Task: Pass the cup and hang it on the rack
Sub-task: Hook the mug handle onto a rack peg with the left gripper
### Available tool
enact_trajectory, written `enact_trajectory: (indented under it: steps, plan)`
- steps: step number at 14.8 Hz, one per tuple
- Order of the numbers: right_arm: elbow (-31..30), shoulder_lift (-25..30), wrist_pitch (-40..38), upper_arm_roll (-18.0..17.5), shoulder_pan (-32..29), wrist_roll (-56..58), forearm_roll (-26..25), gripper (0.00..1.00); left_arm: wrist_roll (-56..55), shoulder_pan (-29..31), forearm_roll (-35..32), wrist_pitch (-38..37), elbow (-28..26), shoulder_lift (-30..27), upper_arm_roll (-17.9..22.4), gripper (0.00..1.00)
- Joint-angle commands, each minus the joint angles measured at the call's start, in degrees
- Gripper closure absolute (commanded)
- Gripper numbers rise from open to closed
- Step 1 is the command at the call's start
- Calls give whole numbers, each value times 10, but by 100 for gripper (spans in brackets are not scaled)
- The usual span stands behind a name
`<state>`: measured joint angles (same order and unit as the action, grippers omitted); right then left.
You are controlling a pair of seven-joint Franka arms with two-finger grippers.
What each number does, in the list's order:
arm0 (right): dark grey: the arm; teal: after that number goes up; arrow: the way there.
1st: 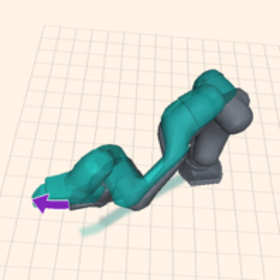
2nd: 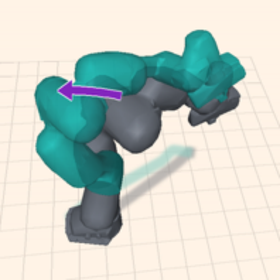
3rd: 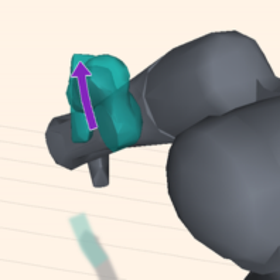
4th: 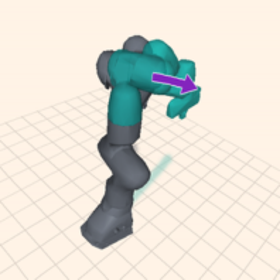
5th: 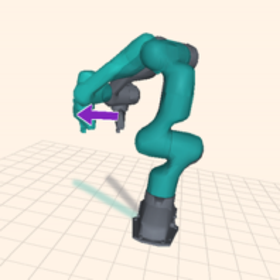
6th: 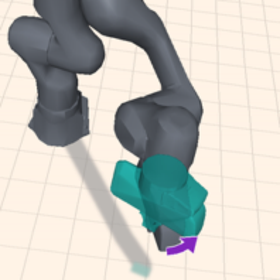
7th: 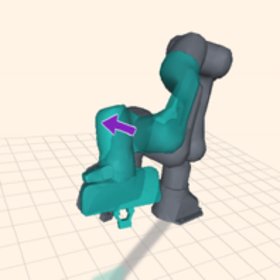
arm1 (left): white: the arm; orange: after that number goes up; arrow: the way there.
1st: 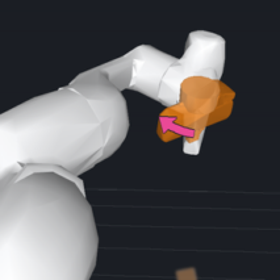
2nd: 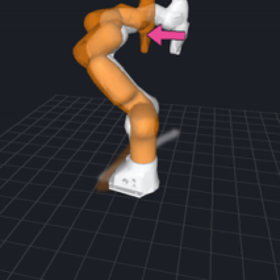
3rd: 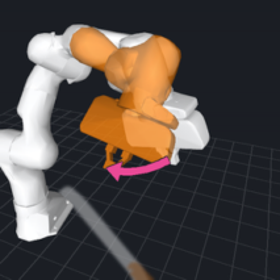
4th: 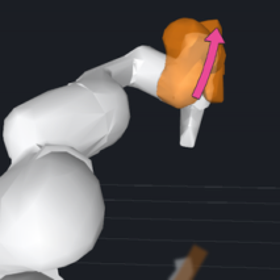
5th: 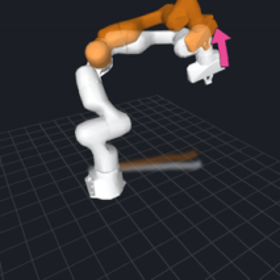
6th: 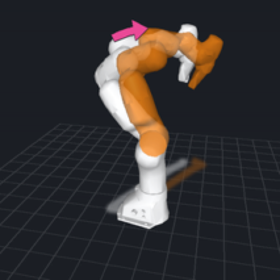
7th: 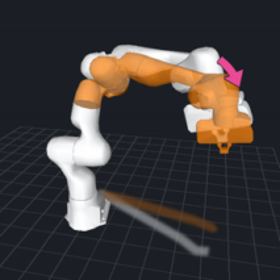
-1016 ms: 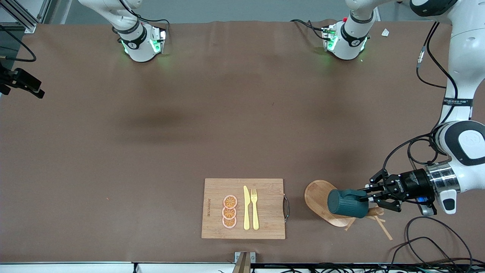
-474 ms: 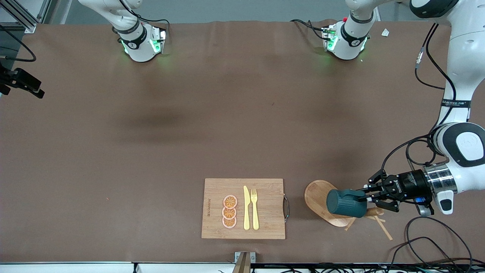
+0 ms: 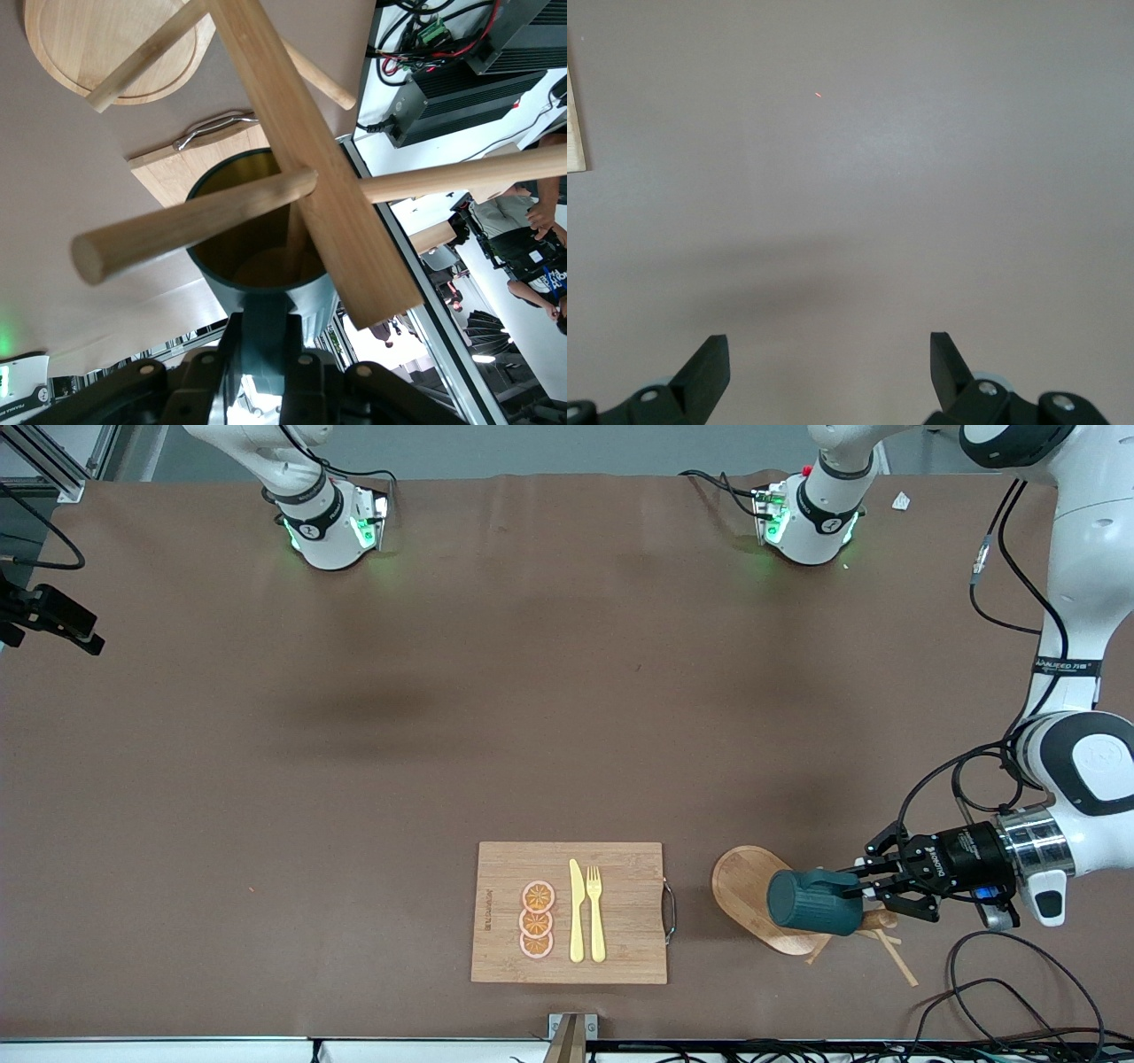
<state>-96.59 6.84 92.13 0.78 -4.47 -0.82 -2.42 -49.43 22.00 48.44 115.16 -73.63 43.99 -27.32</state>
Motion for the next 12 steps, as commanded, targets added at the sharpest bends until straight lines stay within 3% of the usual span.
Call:
enact_trajectory:
  steps: [1,5,7,8,12]
  plan:
    - [11,-5,-8,-1,3,2,-5,0,20,6,15,-6,2,11,-4,96]
    - [11,-5,-7,-1,4,2,-5,0,22,2,25,-5,2,19,-4,94]
    - [12,-6,-7,-1,4,2,-5,0,25,1,25,-5,3,22,-4,73]
    - [12,-5,-7,-1,4,2,-5,0,24,2,25,-5,4,22,-4,70]
    - [12,-6,-7,-1,4,3,-5,0,21,3,26,-5,6,21,-5,68]
